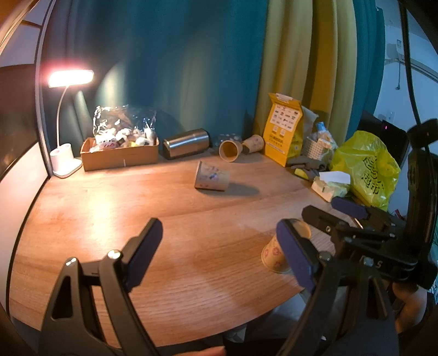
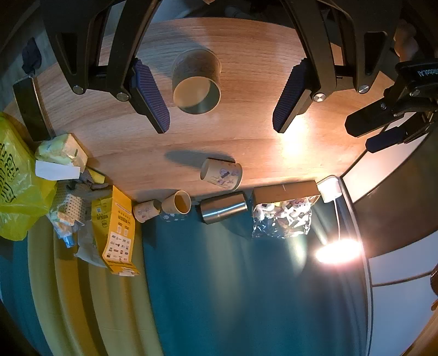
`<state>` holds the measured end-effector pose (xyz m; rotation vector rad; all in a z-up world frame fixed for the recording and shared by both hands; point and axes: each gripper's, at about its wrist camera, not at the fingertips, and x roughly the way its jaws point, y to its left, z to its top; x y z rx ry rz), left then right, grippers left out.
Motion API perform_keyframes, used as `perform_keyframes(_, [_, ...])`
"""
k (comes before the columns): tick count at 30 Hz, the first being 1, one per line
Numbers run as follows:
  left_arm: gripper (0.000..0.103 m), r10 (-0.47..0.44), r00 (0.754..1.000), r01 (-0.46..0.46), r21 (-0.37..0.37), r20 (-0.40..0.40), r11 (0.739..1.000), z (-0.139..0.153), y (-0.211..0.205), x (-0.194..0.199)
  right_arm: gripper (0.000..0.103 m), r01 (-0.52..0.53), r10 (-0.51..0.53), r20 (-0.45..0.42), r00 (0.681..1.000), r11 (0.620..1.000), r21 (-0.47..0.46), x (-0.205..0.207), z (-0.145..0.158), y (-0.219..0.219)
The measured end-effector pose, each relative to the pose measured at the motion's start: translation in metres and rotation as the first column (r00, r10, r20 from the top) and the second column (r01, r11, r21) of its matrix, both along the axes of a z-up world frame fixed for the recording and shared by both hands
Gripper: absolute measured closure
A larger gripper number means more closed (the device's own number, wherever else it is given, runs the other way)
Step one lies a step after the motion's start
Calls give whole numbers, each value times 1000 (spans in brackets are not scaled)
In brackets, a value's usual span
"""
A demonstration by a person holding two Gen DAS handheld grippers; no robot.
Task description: Flip cup upside down
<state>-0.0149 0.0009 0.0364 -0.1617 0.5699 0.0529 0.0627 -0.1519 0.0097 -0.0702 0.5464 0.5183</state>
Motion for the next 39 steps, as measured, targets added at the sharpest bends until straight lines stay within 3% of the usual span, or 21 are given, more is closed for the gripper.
perform_keyframes(39, [16, -14, 1000, 14, -23, -3, 1000, -8, -2, -5, 22, -14, 14, -23, 1000, 1000, -25, 3, -11, -1])
